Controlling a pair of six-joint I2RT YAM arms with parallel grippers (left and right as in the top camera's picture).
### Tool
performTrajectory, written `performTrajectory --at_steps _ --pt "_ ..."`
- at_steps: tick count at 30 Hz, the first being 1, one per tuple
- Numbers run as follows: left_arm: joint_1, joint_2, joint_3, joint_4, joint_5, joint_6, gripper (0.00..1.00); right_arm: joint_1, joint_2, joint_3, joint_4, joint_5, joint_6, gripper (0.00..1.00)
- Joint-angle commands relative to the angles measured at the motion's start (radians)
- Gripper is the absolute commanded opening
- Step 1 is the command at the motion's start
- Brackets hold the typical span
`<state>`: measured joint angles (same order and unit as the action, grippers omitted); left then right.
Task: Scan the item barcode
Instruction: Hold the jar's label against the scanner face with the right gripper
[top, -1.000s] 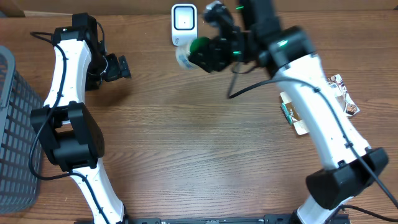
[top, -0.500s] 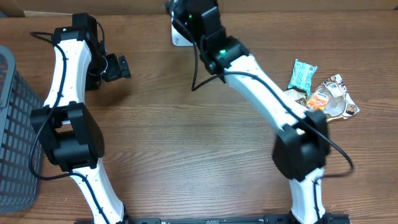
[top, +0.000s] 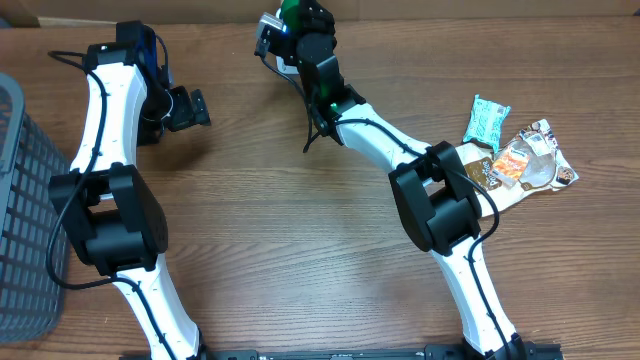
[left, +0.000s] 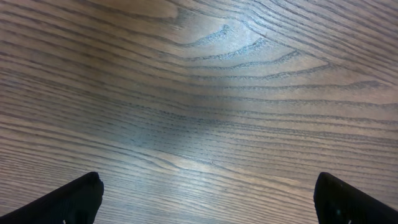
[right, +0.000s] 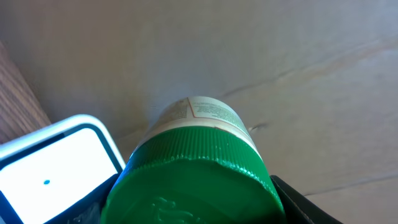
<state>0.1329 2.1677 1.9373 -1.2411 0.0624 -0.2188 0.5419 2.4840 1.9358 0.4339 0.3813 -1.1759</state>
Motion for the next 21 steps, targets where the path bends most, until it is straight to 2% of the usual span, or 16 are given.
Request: performTrajectory --at_steps 1,5,11,15,21 --pt "0.003 0.01 0.014 0.0 -0.011 -0.014 0.99 -0.034 0.02 0.012 0.045 -0.029 -0.037 0.64" --pt "0.003 0.01 0.014 0.0 -0.011 -0.014 1.0 -0.042 0.043 0.012 0.065 -0.07 -0.037 0.65" --pt "0.003 0.01 0.014 0.0 -0.011 -0.014 1.0 -0.031 0.043 0.012 0.0 -0.114 -0.045 0.65" --pt "0.003 0.01 0.014 0.0 -0.011 -0.014 1.0 -0.031 0.043 0.012 -0.061 -0.114 -0.117 0.65" --pt "0.003 0.01 0.014 0.0 -0.011 -0.014 0.99 -0.032 0.043 0.012 -0.057 -0.113 -0.178 0.66"
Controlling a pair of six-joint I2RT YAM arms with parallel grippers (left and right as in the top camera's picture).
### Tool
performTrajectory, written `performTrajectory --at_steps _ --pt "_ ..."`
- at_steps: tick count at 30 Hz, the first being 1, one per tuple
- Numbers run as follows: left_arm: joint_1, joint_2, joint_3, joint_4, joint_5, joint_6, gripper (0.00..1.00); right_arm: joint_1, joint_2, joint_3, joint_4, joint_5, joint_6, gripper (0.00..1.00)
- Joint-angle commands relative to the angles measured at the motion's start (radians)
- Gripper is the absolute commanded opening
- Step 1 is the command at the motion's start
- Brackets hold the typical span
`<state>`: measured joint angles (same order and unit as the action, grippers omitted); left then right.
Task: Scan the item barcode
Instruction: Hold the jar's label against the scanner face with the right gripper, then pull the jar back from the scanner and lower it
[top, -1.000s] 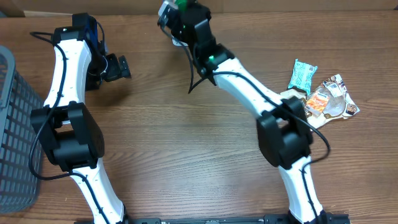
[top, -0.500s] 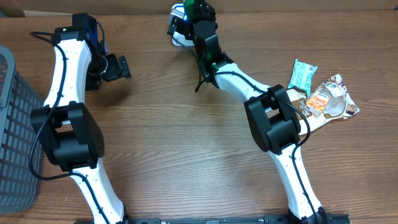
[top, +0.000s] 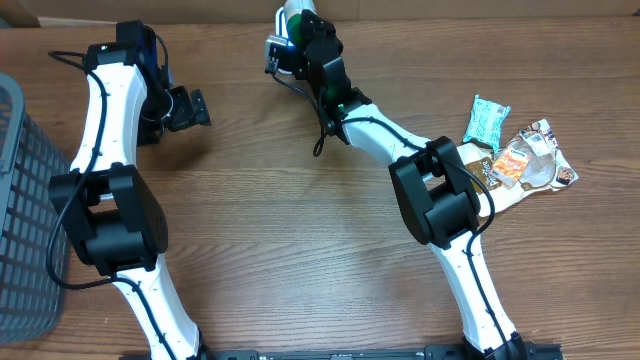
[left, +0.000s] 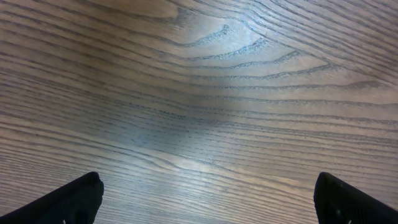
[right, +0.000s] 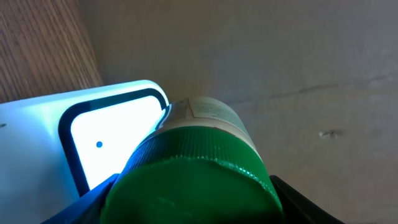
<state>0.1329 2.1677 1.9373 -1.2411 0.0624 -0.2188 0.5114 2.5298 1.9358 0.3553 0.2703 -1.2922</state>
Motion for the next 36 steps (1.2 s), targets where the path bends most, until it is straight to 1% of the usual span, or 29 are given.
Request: performTrajectory --at_steps 1,4,12,16,18,22,26,30,34,36 --pt "0.003 0.01 0.014 0.0 -0.011 -0.014 1.0 -0.002 -0.003 0.012 0.026 -0.002 -0.078 0.66" --pt "0.003 0.01 0.014 0.0 -0.011 -0.014 1.0 -0.001 -0.003 0.012 0.047 -0.003 -0.098 0.66" --pt "0.003 0.01 0.014 0.0 -0.011 -0.014 1.0 0.0 -0.003 0.012 0.055 -0.002 -0.097 0.67" --pt "0.003 0.01 0.014 0.0 -0.011 -0.014 1.0 0.0 -0.005 0.012 0.062 -0.002 -0.096 0.7" --pt "0.003 0.01 0.014 0.0 -0.011 -0.014 1.0 0.0 -0.018 0.012 0.061 -0.003 -0.068 0.71" --pt "0.003 0.01 0.014 0.0 -0.01 -0.014 1.0 0.013 -0.09 0.012 0.04 -0.003 0.088 0.71" --pt "0.003 0.01 0.014 0.0 -0.011 -0.014 1.0 0.028 -0.188 0.012 -0.043 -0.003 0.197 0.73" --pt "0.003 0.01 0.014 0.0 -0.011 -0.014 1.0 0.048 -0.301 0.012 -0.212 -0.003 0.333 0.73" --pt "0.003 0.01 0.014 0.0 -0.011 -0.014 1.0 0.074 -0.422 0.012 -0.431 -0.003 0.561 0.74" --pt "0.003 0.01 0.014 0.0 -0.011 -0.014 1.0 0.085 -0.481 0.012 -0.572 -0.004 0.73 0.76"
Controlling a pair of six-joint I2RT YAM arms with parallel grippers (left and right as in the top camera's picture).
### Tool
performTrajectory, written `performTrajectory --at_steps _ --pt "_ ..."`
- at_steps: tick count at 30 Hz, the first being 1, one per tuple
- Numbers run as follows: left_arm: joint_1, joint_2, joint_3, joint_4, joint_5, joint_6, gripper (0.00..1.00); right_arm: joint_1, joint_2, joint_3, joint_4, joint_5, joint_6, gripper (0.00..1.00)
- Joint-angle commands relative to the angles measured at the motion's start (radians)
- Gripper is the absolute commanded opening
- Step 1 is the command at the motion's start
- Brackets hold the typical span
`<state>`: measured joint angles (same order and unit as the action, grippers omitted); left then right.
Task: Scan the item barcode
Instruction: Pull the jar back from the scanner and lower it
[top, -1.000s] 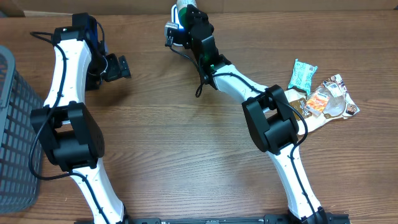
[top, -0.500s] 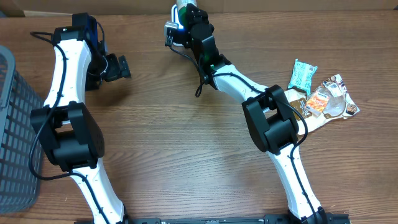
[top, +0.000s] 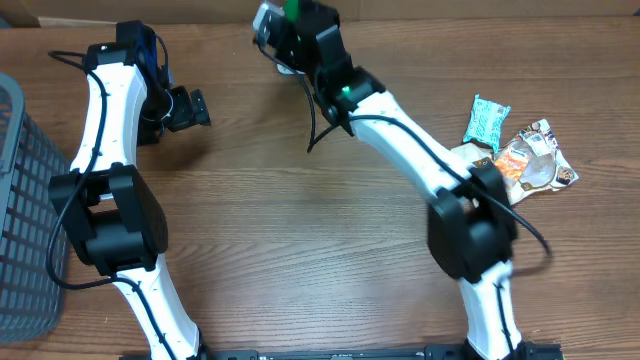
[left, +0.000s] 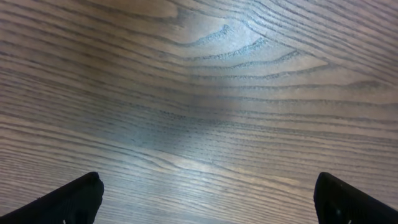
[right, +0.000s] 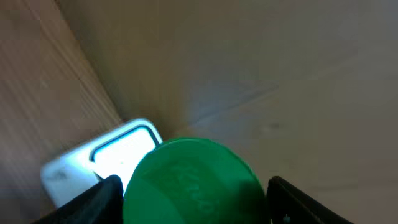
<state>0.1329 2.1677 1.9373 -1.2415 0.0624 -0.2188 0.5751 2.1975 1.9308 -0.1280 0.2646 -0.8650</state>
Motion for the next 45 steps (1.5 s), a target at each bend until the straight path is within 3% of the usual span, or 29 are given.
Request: performTrajectory --at_steps 1,5,10,14,18,22,29,36,45 --pt "0.003 0.01 0.014 0.0 -0.011 -0.014 1.0 0.027 -0.177 0.017 -0.167 0.0 0.394 0.77" --pt "0.003 0.01 0.014 0.0 -0.011 -0.014 1.0 0.033 -0.276 0.017 -0.537 -0.094 0.737 0.77" --pt "0.003 0.01 0.014 0.0 -0.011 -0.014 1.0 0.013 -0.298 0.014 -0.978 -0.162 1.012 0.7" --pt "0.003 0.01 0.014 0.0 -0.011 -0.014 1.0 -0.033 -0.272 -0.027 -1.13 -0.208 1.127 0.67" --pt "0.003 0.01 0.014 0.0 -0.011 -0.014 0.99 -0.052 -0.265 -0.122 -1.036 -0.381 1.127 0.69" --pt "0.003 0.01 0.014 0.0 -0.011 -0.014 1.0 -0.039 -0.264 -0.201 -0.899 -0.396 1.127 0.82" --pt "0.003 0.01 0.014 0.0 -0.011 -0.014 1.0 -0.034 -0.184 -0.232 -0.538 -0.138 1.074 1.0" --pt "0.003 0.01 0.014 0.0 -0.011 -0.014 1.0 -0.041 -0.029 -0.232 -0.262 -0.145 1.043 0.99" --pt "0.003 0.01 0.014 0.0 -0.01 -0.014 1.0 -0.059 0.008 -0.232 -0.283 -0.165 1.099 0.95"
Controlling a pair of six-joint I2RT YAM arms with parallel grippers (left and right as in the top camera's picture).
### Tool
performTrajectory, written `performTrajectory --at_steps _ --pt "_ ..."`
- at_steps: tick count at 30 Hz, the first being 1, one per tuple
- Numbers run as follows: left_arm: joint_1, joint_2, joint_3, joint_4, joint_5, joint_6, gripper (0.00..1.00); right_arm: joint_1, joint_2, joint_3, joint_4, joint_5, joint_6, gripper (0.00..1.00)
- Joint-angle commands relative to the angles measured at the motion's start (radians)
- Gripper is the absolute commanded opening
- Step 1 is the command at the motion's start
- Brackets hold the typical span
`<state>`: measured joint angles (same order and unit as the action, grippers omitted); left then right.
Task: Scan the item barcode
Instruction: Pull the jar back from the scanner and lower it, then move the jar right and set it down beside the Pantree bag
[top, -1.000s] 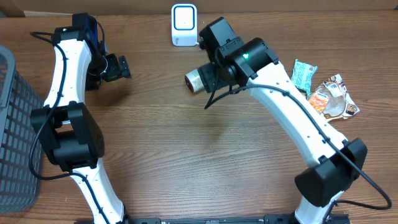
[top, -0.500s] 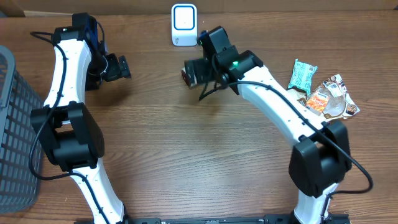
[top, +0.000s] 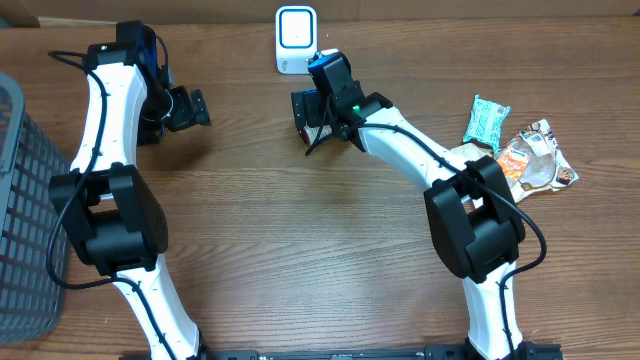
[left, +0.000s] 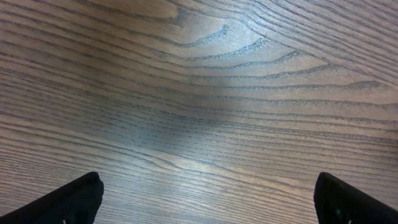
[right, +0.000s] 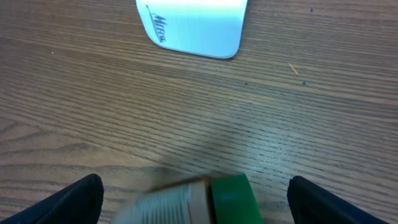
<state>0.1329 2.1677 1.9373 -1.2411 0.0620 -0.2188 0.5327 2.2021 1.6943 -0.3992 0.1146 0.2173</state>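
The white scanner stands at the table's back edge; its base shows in the right wrist view. In front of it my right gripper is low over the wood and open, fingertips far apart. Between them lies a bottle with a green cap and pale label, on its side and blurred, touching neither finger. My left gripper is at the back left, open over bare wood, with nothing between its fingers.
A dark mesh basket stands at the left edge. Snack packets and a teal wrapper lie at the right. A black cable hangs from the right arm near the bottle.
My right gripper was shut on the green-capped bottle, held up by the scanner. Now it is lower in front of the scanner and open, with the bottle lying loose between its fingers. The left arm has not moved.
My right gripper held the bottle beside the scanner, then close against its lit window, then still up by it from a higher angle. Now the bottle lies on the table, let go. The left gripper stayed open in place throughout.
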Motion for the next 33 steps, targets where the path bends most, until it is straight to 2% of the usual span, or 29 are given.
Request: performTrajectory --at_steps 1,10,16,19,21,25,27,28,33 --pt "0.003 0.01 0.014 0.0 -0.01 -0.014 1.0 -0.018 0.013 0.005 -0.027 -0.029 0.01 0.95" --pt "0.003 0.01 0.014 0.0 -0.01 -0.014 0.99 -0.024 0.033 0.005 -0.216 0.005 -0.05 0.95" --pt "0.003 0.01 0.014 0.0 -0.01 -0.014 1.0 -0.098 0.033 0.005 -0.378 0.032 -0.031 0.95" --pt "0.003 0.01 0.014 0.0 -0.01 -0.014 0.99 -0.137 0.032 0.009 -0.385 -0.028 -0.049 0.95" --pt "0.003 0.01 0.014 0.0 -0.01 -0.014 0.99 -0.151 0.031 0.029 -0.386 -0.094 -0.128 0.95" --pt "0.003 0.01 0.014 0.0 -0.01 -0.014 1.0 -0.15 0.031 0.125 -0.434 -0.12 -0.165 0.96" --pt "0.003 0.01 0.014 0.0 -0.01 -0.014 1.0 -0.144 0.031 0.195 -0.47 -0.135 -0.139 0.96" --pt "0.003 0.01 0.014 0.0 -0.01 -0.014 1.0 -0.141 0.031 0.227 -0.48 -0.14 -0.102 1.0" --pt "0.003 0.01 0.014 0.0 -0.01 -0.014 1.0 -0.139 0.031 0.297 -0.444 -0.183 0.097 1.0"
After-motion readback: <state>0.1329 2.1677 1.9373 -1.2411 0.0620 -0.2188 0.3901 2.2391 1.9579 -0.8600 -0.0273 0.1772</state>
